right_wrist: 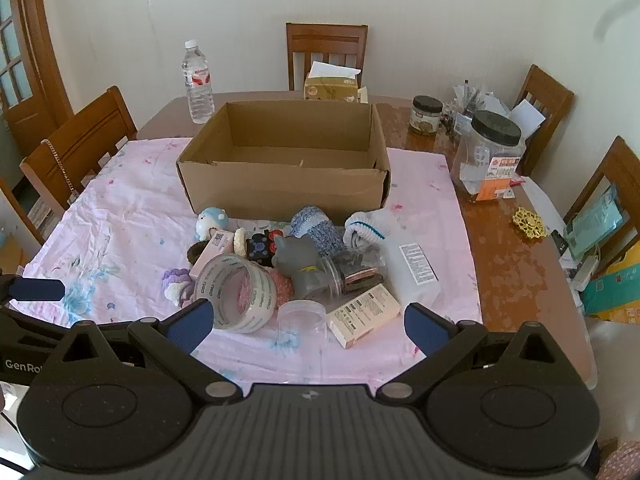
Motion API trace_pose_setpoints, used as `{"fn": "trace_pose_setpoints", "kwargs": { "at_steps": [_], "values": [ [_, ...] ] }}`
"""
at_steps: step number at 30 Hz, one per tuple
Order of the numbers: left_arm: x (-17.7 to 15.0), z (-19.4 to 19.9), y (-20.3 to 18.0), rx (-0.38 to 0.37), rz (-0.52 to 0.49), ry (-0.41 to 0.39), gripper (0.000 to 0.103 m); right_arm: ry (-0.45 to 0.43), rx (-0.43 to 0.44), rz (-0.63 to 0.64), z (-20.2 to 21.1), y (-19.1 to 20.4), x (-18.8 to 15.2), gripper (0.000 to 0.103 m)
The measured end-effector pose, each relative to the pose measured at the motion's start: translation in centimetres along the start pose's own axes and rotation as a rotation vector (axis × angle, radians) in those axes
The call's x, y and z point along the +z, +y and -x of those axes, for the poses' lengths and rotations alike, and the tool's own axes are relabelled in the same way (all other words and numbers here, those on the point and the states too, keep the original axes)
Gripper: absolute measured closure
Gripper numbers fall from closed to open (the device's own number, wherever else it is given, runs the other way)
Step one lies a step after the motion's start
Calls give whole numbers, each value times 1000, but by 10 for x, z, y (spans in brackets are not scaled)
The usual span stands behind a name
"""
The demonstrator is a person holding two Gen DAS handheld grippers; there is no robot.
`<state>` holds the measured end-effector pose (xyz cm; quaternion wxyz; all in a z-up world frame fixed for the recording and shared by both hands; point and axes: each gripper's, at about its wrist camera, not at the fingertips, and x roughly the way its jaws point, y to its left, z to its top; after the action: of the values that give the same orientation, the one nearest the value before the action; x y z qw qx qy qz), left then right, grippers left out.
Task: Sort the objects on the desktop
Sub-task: 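Move left tool toward the tape roll while right tool approaches the clear plastic jar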
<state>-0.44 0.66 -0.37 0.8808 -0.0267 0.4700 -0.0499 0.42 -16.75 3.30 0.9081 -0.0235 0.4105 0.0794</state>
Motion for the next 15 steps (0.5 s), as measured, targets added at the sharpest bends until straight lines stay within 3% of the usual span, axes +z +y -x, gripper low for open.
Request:
{"fn": "trace_pose_setpoints", "kwargs": {
  "at_steps": [15],
  "values": [
    [-6,0,19,-32,-49,-29,1,-20,-15,30,2,21,-3,0]
  ]
}}
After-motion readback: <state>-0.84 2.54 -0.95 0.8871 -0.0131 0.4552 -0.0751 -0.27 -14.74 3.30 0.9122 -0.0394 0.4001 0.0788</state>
